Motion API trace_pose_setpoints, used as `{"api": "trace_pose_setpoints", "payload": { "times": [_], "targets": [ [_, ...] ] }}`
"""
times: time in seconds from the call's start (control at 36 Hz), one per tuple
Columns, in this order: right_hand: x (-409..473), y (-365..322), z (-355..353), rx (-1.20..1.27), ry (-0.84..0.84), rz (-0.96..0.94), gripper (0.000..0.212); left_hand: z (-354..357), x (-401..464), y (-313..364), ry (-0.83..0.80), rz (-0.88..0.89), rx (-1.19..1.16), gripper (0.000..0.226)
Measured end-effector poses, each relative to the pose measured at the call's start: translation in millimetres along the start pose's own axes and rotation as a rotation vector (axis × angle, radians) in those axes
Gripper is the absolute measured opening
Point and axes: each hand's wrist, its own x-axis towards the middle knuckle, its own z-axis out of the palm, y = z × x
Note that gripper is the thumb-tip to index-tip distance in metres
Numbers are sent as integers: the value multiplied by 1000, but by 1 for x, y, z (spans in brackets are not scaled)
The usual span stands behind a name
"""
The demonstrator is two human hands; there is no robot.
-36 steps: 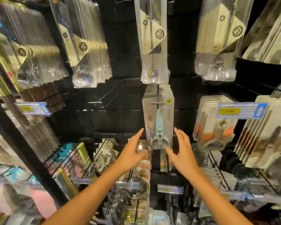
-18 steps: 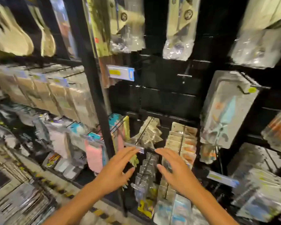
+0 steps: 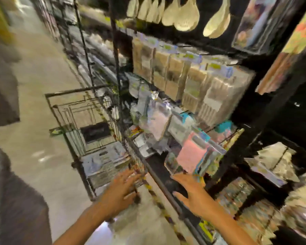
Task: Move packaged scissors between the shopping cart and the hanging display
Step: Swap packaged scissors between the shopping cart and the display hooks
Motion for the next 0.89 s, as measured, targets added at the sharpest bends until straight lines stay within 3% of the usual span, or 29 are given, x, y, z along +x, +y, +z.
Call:
{"api": "trace_pose_setpoints", "payload": {
  "times": [0.17, 0.25, 0.31, 0.39, 0.5, 0.64, 0.89],
  "targets": [
    [47, -39, 60, 68, -89, -106, 81, 6, -76, -66, -3, -247, -86, 67],
    [67, -55, 79, 60, -178, -118, 96, 5, -99, -80, -7, -379, -144, 58],
    [80, -62, 89, 62, -242, -99, 89, 9, -113, -92, 0, -451, -190, 58],
    [102, -65, 101, 47, -338, -85, 56, 21, -130, -111, 11, -543, -226, 61],
    [134, -68, 111, 51, -413, -101, 54, 33, -138, -129, 51, -657, -261, 78],
    [186, -58, 118, 63, -489, -137, 53, 31, -125, -139, 80, -768, -279, 59],
    [304, -34, 103, 77, -604, -201, 50, 30, -55, -152, 85, -937, -297, 56]
  ]
}}
